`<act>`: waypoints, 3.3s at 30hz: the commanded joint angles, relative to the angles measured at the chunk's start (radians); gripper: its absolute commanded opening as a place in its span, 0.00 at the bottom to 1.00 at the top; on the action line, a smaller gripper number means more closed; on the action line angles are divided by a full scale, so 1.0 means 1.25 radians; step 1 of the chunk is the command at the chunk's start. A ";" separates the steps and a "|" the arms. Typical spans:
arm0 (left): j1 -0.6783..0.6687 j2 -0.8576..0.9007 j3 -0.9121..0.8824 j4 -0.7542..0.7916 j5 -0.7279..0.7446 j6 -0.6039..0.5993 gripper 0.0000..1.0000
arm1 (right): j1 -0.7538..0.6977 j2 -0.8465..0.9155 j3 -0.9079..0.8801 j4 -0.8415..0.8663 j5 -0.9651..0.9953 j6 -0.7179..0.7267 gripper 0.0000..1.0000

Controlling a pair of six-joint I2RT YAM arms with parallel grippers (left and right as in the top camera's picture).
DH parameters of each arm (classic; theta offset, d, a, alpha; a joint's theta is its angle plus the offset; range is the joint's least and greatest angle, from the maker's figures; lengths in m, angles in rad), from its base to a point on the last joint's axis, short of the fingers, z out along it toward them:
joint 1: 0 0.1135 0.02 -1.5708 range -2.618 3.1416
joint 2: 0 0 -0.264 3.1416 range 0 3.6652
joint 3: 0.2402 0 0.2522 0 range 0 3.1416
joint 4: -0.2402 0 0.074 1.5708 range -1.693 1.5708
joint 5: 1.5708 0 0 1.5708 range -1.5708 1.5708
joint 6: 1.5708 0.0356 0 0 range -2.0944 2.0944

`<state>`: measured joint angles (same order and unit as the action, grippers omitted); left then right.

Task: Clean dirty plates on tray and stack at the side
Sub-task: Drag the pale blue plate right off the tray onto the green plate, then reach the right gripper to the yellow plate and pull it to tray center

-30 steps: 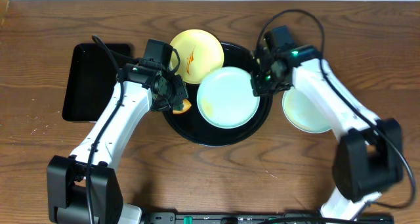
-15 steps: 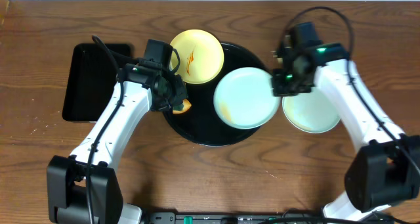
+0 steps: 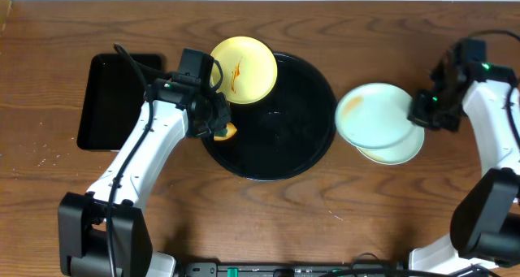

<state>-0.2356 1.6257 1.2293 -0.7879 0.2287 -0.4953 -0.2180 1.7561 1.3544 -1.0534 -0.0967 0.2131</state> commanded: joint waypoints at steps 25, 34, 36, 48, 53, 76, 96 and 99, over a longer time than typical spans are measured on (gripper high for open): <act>0.004 0.006 -0.001 0.003 -0.011 0.013 0.07 | -0.028 -0.081 -0.085 0.062 -0.042 0.011 0.31; 0.004 0.006 -0.001 0.012 -0.011 0.014 0.07 | 0.099 -0.211 -0.070 0.104 -0.085 0.005 0.52; 0.006 0.006 -0.001 0.016 -0.011 0.034 0.08 | 0.151 -0.212 -0.058 0.126 -0.099 0.015 0.54; 0.132 -0.070 0.007 0.006 -0.011 0.089 0.08 | 0.409 -0.101 -0.003 0.391 -0.088 0.085 0.63; 0.158 -0.083 0.007 -0.001 -0.011 0.097 0.08 | 0.467 0.039 0.074 0.450 -0.088 0.092 0.63; 0.158 -0.082 -0.001 -0.033 -0.011 0.097 0.07 | 0.598 0.440 0.334 0.435 0.100 0.273 0.44; 0.158 -0.066 -0.002 -0.033 -0.011 0.097 0.07 | 0.602 0.459 0.335 0.281 0.100 0.271 0.28; 0.158 -0.057 -0.002 -0.033 -0.011 0.097 0.07 | 0.602 0.452 0.335 0.252 0.094 0.259 0.26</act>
<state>-0.0402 1.5368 1.2293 -0.8276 0.2253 -0.3908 0.5411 2.3138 1.7889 -0.7048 0.0235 0.5457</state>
